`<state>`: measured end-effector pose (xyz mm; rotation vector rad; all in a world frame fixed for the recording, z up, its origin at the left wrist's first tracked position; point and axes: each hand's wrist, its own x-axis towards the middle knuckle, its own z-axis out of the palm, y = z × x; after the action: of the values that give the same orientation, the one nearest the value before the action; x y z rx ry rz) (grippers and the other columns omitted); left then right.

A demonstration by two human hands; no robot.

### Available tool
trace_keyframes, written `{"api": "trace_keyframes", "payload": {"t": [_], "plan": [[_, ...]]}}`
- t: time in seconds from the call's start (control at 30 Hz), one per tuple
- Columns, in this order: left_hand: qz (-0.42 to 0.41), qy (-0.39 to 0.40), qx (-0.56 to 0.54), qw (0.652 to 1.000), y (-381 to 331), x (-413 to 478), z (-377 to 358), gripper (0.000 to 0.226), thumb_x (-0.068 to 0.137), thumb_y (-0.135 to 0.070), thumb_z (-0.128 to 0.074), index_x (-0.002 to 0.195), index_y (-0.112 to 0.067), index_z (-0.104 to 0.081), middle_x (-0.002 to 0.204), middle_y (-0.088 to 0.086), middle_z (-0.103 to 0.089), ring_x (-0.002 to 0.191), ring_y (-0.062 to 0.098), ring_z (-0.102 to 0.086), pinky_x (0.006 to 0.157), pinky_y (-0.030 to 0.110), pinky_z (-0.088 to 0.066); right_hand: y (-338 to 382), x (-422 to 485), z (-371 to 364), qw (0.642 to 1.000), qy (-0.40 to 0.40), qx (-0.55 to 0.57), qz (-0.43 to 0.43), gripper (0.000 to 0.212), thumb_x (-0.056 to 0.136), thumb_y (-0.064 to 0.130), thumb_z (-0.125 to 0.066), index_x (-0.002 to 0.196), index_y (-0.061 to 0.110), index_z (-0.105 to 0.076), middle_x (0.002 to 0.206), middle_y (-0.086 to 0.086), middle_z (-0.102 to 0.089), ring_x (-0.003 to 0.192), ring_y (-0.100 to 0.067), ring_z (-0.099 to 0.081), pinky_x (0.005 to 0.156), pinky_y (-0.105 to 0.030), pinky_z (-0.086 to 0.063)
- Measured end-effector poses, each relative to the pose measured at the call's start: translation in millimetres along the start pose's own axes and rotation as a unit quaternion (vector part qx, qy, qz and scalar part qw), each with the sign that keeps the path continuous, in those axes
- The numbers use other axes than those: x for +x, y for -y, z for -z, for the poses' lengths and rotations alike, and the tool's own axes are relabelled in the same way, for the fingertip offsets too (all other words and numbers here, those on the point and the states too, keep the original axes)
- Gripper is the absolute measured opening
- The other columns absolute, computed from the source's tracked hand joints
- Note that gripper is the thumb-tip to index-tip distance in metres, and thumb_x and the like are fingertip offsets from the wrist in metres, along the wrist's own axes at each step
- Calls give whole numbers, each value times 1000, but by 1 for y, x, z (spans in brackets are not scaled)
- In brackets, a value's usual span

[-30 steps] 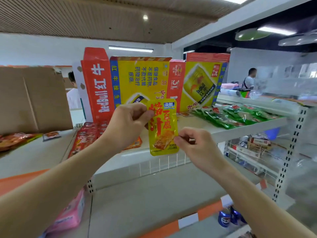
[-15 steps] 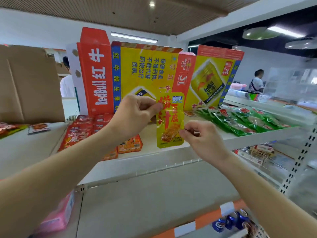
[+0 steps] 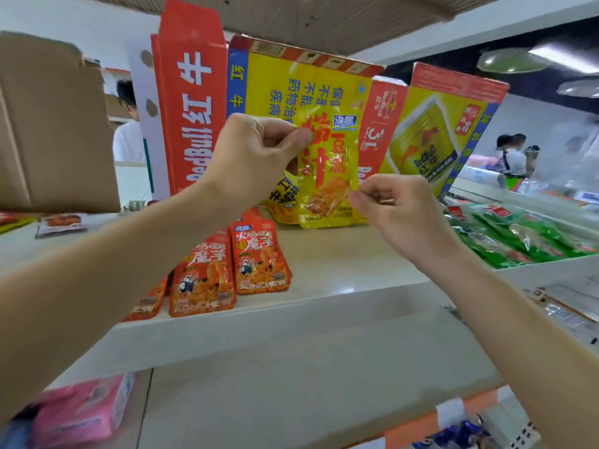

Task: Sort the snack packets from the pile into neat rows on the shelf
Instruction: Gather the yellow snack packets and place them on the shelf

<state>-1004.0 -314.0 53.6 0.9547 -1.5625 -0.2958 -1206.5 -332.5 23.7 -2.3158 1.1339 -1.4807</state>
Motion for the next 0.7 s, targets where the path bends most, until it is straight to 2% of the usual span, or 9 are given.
{"api": "trace_keyframes", "payload": {"t": [0.07, 0.13, 0.2, 0.23, 0.33, 0.4, 0.57, 0.63, 0.7], "plan": [[7, -10, -5, 1000, 4, 10, 2, 31, 96, -21, -63, 89, 8, -69, 74, 26, -62, 62, 22, -47, 58, 38, -44, -2, 10, -7, 1000, -2, 18, 18, 26, 90, 14, -67, 65, 7, -63, 56, 4, -48, 54, -4, -38, 54, -18, -32], [22, -15, 1, 1000, 11, 16, 4, 27, 96, -17, -63, 88, 9, -66, 71, 18, -55, 64, 21, -45, 60, 42, -43, -8, 17, -15, 998, 12, 50, 25, 26, 91, 13, -65, 66, 7, -63, 57, 3, -48, 54, -5, -38, 54, -18, -32], [40, -19, 11, 999, 20, 19, 3, 21, 95, -17, -65, 82, -1, -69, 73, 13, -57, 66, 22, -49, 66, 50, -50, -19, 22, -21, 996, 34, 74, 21, 29, 93, 13, -64, 66, 3, -60, 58, 0, -44, 54, -8, -37, 54, -20, -31], [49, -24, 15, 998, 23, 20, 2, 19, 94, -19, -67, 79, -8, -70, 72, 12, -61, 66, 22, -52, 68, 50, -52, -24, 26, -23, 995, 45, 86, 19, 31, 93, 14, -63, 65, 2, -59, 56, 2, -42, 53, -8, -35, 53, -21, -30], [62, -42, 22, 997, 30, 30, -5, 17, 93, -22, -68, 77, -19, -73, 63, -7, -67, 61, 8, -60, 62, 34, -55, -36, 42, -25, 992, 74, 104, 14, 37, 94, 13, -60, 59, 6, -52, 50, 13, -35, 49, -7, -30, 49, -20, -26], [70, -71, 25, 995, 31, 42, -11, 14, 92, -23, -70, 78, -19, -72, 59, -13, -66, 56, 0, -61, 55, 20, -52, -41, 58, -23, 992, 87, 93, 21, 37, 94, 13, -61, 60, 1, -50, 48, 13, -33, 47, -5, -29, 46, -19, -26], [89, -138, 73, 984, 40, 80, -23, 15, 90, -26, -72, 77, -20, -70, 66, -6, -67, 51, -4, -59, 54, 12, -45, -50, 105, -19, 992, 110, 60, 29, 37, 92, 20, -63, 72, -10, -58, 54, 2, -35, 48, -8, -29, 48, -24, -28], [109, -151, 104, 977, 48, 94, -27, 17, 91, -24, -70, 75, -19, -70, 65, -3, -66, 46, -5, -54, 50, 10, -41, -54, 122, -20, 990, 134, 43, 18, 36, 93, 23, -63, 73, -8, -62, 51, 4, -34, 46, -8, -28, 49, -25, -28], [126, -152, 147, 969, 59, 104, -31, 19, 90, -18, -67, 74, -11, -73, 67, 6, -68, 43, 0, -48, 47, 12, -38, -61, 134, -25, 987, 163, 10, -1, 37, 93, 24, -62, 62, 4, -62, 47, 6, -35, 41, -7, -30, 49, -23, -30]]}}
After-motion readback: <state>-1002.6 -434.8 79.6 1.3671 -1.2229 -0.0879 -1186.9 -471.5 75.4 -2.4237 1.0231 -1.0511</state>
